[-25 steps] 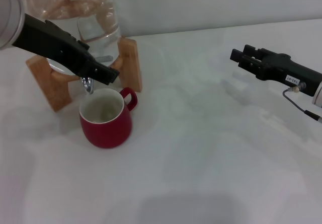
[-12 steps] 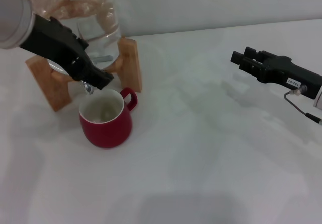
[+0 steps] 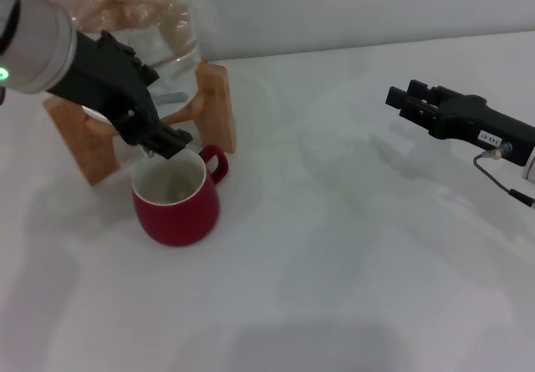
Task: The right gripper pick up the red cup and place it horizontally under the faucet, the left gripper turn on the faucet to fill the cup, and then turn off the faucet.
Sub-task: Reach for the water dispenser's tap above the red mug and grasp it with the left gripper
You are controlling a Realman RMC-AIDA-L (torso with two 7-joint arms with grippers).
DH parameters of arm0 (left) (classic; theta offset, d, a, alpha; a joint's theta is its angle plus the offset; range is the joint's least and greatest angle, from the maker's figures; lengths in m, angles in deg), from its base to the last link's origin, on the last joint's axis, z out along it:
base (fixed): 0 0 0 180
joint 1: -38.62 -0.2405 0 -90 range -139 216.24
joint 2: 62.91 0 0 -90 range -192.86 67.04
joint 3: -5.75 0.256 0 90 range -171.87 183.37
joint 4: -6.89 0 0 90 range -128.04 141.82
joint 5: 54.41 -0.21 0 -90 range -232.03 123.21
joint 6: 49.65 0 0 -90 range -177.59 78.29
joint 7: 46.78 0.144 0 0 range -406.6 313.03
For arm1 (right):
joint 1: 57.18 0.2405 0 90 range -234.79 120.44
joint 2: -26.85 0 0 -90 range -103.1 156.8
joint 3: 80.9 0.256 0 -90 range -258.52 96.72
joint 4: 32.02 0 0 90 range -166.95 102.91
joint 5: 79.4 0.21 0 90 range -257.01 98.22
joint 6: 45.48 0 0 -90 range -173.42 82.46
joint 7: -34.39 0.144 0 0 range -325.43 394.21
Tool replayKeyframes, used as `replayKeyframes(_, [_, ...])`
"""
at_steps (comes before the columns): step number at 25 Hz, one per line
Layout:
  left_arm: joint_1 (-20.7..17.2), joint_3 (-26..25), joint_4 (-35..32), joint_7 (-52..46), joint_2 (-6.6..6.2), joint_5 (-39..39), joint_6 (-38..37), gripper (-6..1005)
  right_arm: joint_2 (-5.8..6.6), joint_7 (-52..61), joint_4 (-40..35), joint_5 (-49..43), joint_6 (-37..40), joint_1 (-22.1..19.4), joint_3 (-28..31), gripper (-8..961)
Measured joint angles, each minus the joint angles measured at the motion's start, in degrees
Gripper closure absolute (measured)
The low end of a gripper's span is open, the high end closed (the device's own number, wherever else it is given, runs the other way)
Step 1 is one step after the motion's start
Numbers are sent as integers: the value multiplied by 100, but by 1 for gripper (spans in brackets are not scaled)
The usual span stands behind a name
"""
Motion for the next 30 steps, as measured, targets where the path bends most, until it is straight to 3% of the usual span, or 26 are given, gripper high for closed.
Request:
replayKeyframes(10, [-142, 175, 74, 255, 1, -262, -415, 123, -5, 0, -3, 0, 22, 17, 19, 438])
replayKeyframes(30, [-84, 425, 644, 363, 9, -153, -1001, 123, -2, 0, -3, 0, 42, 4, 32, 438])
